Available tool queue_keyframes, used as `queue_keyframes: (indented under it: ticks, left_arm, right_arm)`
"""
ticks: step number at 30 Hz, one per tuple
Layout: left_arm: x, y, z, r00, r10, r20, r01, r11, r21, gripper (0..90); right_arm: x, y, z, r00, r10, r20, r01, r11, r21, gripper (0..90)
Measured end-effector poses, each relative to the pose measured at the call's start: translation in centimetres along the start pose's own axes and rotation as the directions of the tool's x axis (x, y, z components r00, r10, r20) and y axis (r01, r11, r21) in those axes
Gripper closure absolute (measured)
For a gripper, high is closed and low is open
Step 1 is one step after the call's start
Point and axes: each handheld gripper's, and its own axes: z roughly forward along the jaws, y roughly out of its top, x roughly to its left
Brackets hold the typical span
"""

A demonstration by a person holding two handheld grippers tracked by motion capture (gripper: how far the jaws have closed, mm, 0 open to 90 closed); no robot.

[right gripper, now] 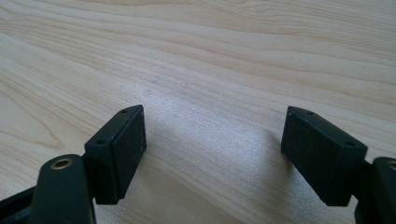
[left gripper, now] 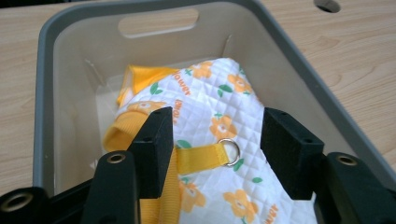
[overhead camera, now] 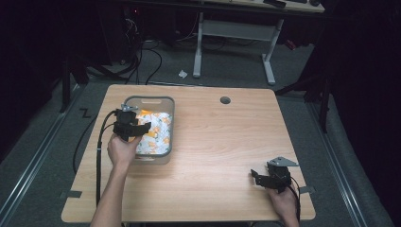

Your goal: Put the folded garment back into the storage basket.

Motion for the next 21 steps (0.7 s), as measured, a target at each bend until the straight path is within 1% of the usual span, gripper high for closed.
queue_keyframes:
  ticks: [1, 2, 3, 4, 13, 15, 21]
  left_arm:
    - [0.0, 0.0, 0.0, 1.0, 0.0, 0.0, 0.0, 1.0, 0.0, 44.4]
    - [-0.3, 0.0, -0.4, 0.9999, 0.006, 0.009, -0.006, 0.9998, -0.019, 44.2]
    - [-0.3, 0.0, -0.4, 0.9999, 0.006, 0.009, -0.006, 0.9998, -0.019, 44.0]
    - [-0.5, -0.1, -0.8, 0.9997, 0.005, 0.023, -0.004, 0.9994, -0.035, 43.8]
    - [-1.0, -0.5, -1.6, 0.9991, 0.013, 0.04, -0.011, 0.9983, -0.057, 42.8]
    - [-1.1, -0.6, -1.8, 0.9987, 0.008, 0.05, -0.005, 0.9979, -0.065, 42.6]
    - [-1.7, -0.7, -2.4, 0.9977, 0.011, 0.068, -0.005, 0.9963, -0.086, 41.8]
  right_arm:
    - [0.0, 0.0, 0.0, 1.0, 0.0, 0.0, 0.0, 1.0, 0.0, 22.5]
    - [0.0, 0.0, 0.0, 1.0, 0.0, 0.0, 0.0, 1.0, 0.0, 22.5]
    - [0.0, 0.0, 0.0, 1.0, 0.0, 0.0, 0.0, 1.0, 0.0, 22.5]
    - [0.0, 0.0, 0.0, 1.0, 0.0, 0.0, 0.0, 1.0, 0.0, 22.5]
    - [0.0, 0.0, 0.0, 1.0, 0.0, 0.0, 0.0, 1.0, 0.0, 22.5]
    - [0.0, 0.0, 0.0, 1.0, 0.0, 0.0, 0.0, 1.0, 0.0, 22.5]
    - [0.0, 0.0, 0.0, 1.0, 0.0, 0.0, 0.0, 1.0, 0.0, 22.5]
